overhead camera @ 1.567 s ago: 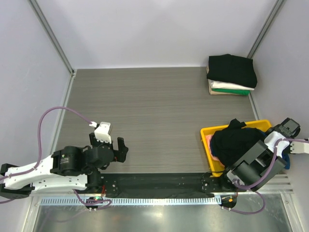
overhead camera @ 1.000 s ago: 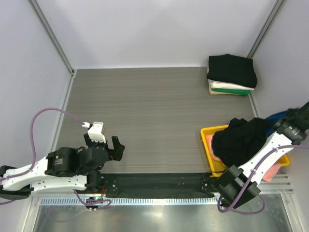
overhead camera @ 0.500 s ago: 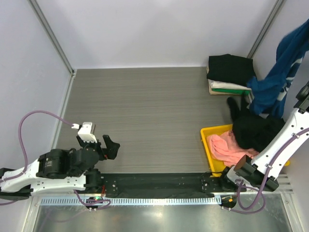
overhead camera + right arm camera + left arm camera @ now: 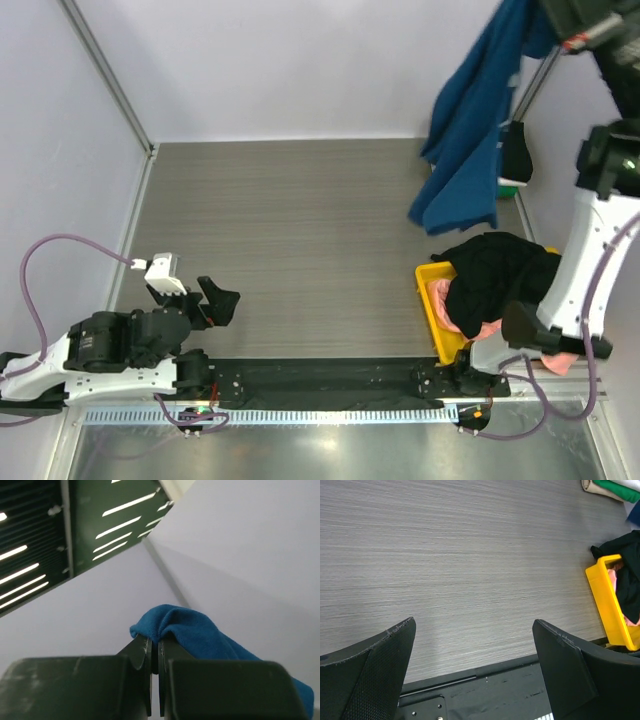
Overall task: Fold and stack the t-shirts
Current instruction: Move the tshirt to the center of the board, then flatten the tshirt out
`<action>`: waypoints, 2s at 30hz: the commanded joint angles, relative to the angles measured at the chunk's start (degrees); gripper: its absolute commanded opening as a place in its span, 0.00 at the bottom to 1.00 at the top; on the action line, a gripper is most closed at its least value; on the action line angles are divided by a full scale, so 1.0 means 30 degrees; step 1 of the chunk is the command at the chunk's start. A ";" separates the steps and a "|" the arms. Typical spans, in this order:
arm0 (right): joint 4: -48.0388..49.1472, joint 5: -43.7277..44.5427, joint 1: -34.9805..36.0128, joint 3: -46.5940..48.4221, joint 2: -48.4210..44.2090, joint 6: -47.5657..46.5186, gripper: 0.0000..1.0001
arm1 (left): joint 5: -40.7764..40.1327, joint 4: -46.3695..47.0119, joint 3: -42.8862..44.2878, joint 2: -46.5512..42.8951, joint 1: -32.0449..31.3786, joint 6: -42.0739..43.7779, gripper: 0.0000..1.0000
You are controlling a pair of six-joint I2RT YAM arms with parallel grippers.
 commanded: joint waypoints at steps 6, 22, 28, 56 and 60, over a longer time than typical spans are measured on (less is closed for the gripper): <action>-0.5806 -0.1467 1.0159 0.3808 0.6944 -0.4214 0.01 | -0.1977 -0.1324 0.0368 0.0552 -0.0094 -0.2177 1.00; -1.6652 2.4171 1.2989 -0.9365 0.3328 -1.5554 1.00 | -0.2767 -0.2877 0.0954 0.3387 -0.0036 -0.3528 0.98; -1.2136 1.9054 1.3018 -1.9068 -0.3913 -1.3388 0.99 | -0.3652 -0.1694 0.3414 0.9654 0.1073 -0.1205 1.00; -0.0326 0.9610 1.3312 -2.4677 0.5629 -1.0543 0.82 | 1.6508 0.9631 1.6213 3.1337 2.6478 1.0505 0.96; 0.0226 0.9112 1.3048 -2.4265 0.6539 -1.0572 0.76 | 1.6451 0.9017 2.0104 3.4239 2.6478 1.0652 0.94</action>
